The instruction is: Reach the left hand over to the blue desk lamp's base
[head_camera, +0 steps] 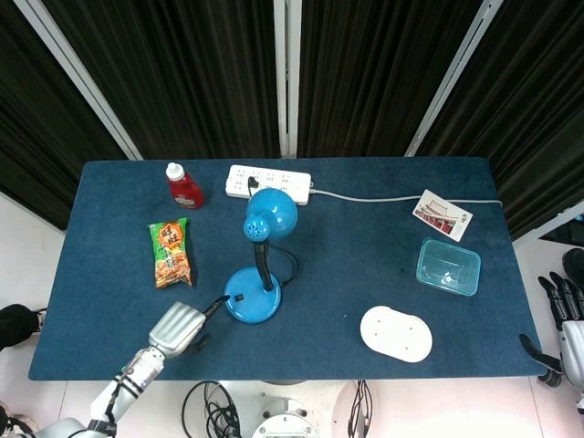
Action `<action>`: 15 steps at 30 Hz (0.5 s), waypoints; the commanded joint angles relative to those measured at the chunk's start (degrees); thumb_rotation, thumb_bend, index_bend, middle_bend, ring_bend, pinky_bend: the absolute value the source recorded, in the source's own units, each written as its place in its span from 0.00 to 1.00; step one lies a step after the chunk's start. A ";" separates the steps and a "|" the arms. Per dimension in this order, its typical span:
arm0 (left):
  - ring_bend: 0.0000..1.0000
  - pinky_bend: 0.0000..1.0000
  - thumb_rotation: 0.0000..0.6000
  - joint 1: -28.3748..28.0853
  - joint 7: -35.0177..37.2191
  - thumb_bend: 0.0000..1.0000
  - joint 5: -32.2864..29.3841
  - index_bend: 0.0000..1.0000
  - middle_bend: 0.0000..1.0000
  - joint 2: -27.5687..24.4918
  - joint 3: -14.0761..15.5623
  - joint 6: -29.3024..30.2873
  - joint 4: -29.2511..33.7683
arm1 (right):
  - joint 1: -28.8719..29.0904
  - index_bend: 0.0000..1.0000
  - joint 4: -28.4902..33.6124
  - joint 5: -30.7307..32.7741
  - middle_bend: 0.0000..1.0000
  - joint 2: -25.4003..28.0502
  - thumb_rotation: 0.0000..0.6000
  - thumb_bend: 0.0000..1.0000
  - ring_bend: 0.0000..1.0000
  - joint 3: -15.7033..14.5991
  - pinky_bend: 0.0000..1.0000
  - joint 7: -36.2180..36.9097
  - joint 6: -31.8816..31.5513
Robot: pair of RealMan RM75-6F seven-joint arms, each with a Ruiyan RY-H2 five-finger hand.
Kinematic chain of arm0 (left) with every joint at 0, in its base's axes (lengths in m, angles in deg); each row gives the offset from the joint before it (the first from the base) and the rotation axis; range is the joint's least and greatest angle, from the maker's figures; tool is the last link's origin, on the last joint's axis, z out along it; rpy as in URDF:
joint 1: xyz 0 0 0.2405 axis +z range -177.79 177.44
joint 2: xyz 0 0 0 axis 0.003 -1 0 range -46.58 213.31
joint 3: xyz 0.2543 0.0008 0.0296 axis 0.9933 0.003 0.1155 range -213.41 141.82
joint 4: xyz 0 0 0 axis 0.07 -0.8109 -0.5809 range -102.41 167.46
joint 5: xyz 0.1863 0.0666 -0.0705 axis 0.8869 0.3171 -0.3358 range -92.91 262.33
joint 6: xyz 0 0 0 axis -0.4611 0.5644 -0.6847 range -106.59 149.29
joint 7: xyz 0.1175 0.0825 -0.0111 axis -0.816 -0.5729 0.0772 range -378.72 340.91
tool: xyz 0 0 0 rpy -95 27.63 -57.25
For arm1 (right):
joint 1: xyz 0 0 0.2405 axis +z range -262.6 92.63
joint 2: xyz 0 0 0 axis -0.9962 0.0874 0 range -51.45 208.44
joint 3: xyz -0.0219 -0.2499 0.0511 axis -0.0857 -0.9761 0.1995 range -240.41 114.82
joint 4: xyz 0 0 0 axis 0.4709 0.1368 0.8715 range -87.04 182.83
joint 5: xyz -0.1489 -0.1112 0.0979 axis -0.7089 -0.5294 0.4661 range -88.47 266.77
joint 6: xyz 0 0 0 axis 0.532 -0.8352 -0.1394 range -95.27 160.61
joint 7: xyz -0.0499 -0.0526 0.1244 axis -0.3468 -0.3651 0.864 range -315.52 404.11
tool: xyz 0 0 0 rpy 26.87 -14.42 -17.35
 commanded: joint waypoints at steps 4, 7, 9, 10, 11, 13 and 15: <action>0.81 0.73 1.00 -2.70 -2.32 0.41 -3.46 0.05 0.84 2.72 -1.24 -3.51 -1.88 | 0.13 0.00 -0.32 0.26 0.00 -0.11 1.00 0.18 0.00 0.11 0.00 0.37 0.40; 0.81 0.73 1.00 -3.56 -3.38 0.42 -5.27 0.05 0.84 3.34 -1.34 -4.91 -2.29 | 0.14 0.00 -0.47 0.21 0.00 -0.12 1.00 0.18 0.00 0.11 0.00 0.56 0.43; 0.81 0.73 1.00 -3.84 -4.00 0.42 -6.25 0.05 0.84 3.53 -1.21 -5.30 -2.43 | 0.13 0.00 -0.63 0.40 0.00 -0.10 1.00 0.18 0.00 0.17 0.00 0.76 0.52; 0.81 0.73 1.00 -3.90 -4.21 0.42 -6.63 0.05 0.84 3.54 -1.12 -5.39 -2.46 | 0.12 0.00 -0.73 0.49 0.00 -0.09 1.00 0.18 0.00 0.19 0.00 0.88 0.57; 0.81 0.73 1.00 -3.95 -4.41 0.42 -7.01 0.05 0.84 3.54 -1.02 -5.46 -2.48 | 0.12 0.00 -0.83 0.56 0.00 -0.09 1.00 0.18 0.00 0.22 0.00 0.99 0.60; 0.81 0.73 1.00 -4.08 -4.95 0.43 -7.93 0.05 0.84 3.45 -0.82 -5.64 -2.45 | 0.15 0.00 -1.08 0.70 0.00 -0.13 1.00 0.18 0.00 0.25 0.00 1.24 0.75; 0.81 0.73 1.00 -4.20 -5.29 0.43 -8.55 0.05 0.84 3.34 -0.59 -5.70 -2.34 | 0.17 0.00 -1.29 0.75 0.00 -0.21 1.00 0.18 0.00 0.25 0.00 1.44 0.87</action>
